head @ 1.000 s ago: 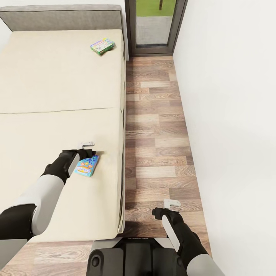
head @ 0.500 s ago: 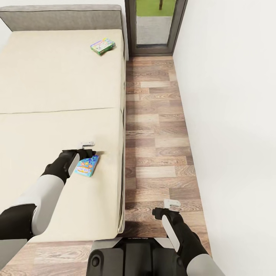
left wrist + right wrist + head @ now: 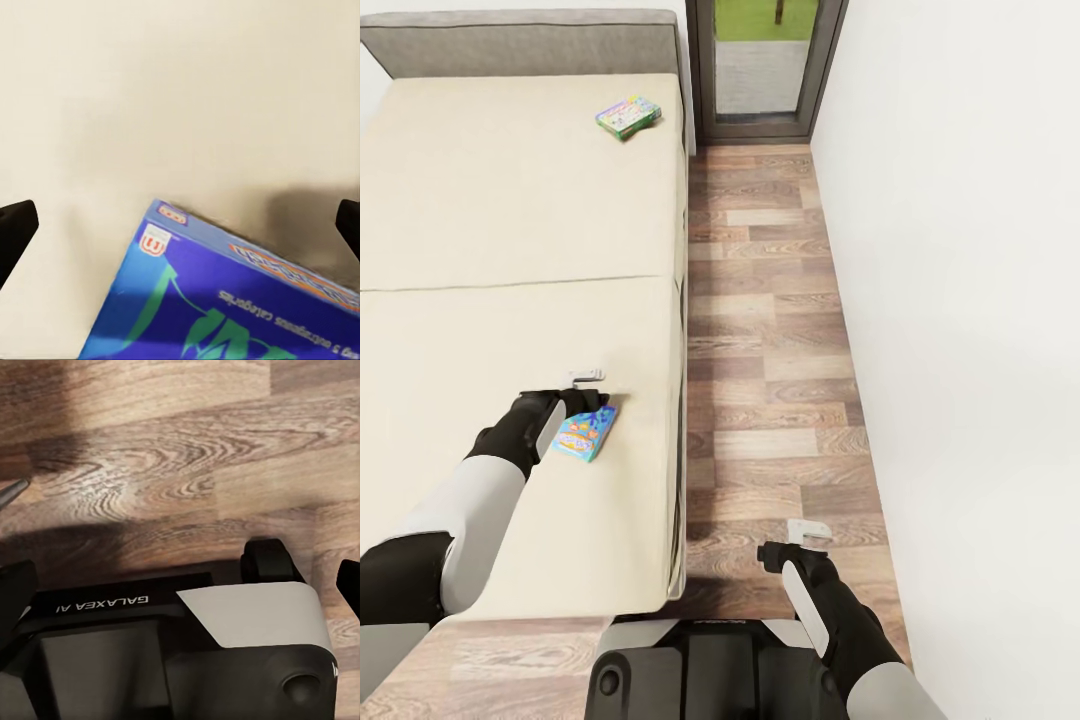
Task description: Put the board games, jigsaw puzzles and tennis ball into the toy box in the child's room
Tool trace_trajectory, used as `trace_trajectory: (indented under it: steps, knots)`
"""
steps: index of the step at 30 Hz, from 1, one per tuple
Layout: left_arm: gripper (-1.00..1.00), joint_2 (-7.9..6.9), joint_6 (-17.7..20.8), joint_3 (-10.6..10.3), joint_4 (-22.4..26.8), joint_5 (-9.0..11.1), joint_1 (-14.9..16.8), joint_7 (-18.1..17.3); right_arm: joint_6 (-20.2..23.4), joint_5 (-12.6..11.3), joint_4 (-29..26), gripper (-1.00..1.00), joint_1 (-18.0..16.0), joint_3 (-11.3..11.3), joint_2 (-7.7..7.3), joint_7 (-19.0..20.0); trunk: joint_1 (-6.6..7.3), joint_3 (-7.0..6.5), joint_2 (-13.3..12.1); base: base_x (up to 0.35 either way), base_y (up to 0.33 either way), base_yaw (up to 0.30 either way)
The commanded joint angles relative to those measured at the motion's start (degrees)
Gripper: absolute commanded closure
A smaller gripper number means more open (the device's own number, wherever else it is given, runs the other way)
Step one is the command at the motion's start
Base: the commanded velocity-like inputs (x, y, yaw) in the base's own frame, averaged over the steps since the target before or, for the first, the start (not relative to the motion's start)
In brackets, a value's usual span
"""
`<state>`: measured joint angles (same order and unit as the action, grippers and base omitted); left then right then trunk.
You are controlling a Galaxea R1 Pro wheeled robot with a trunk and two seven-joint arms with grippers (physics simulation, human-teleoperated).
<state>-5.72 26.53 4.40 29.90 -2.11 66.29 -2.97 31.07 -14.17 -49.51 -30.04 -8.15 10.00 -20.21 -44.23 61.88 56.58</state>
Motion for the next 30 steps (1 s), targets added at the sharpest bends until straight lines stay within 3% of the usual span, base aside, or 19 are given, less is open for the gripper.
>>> trace_trajectory:
  steps: [1,21,30]
  knots:
    - [-1.0,0.02,0.47,0.2,-0.89,-0.71,-0.03,-0.37,0.13,-0.59,-0.06,-1.0,-0.02,-0.11,0.0,-0.54,0.0,0.03,0.03,-0.064,0.0,0.0]
    - [-1.0,0.01,0.45,0.17,-0.93,-0.71,-0.03,-0.37,0.13,-0.59,-0.06,-1.0,-0.02,-0.17,0.0,-0.54,0.0,0.03,0.03,-0.055,0.0,0.0]
    - [-1.0,0.01,0.51,0.17,-0.9,-0.71,-0.03,-0.37,0.13,-0.59,-0.06,-1.0,-0.02,-0.12,0.0,-0.54,0.0,0.03,0.03,-0.173,0.0,0.0]
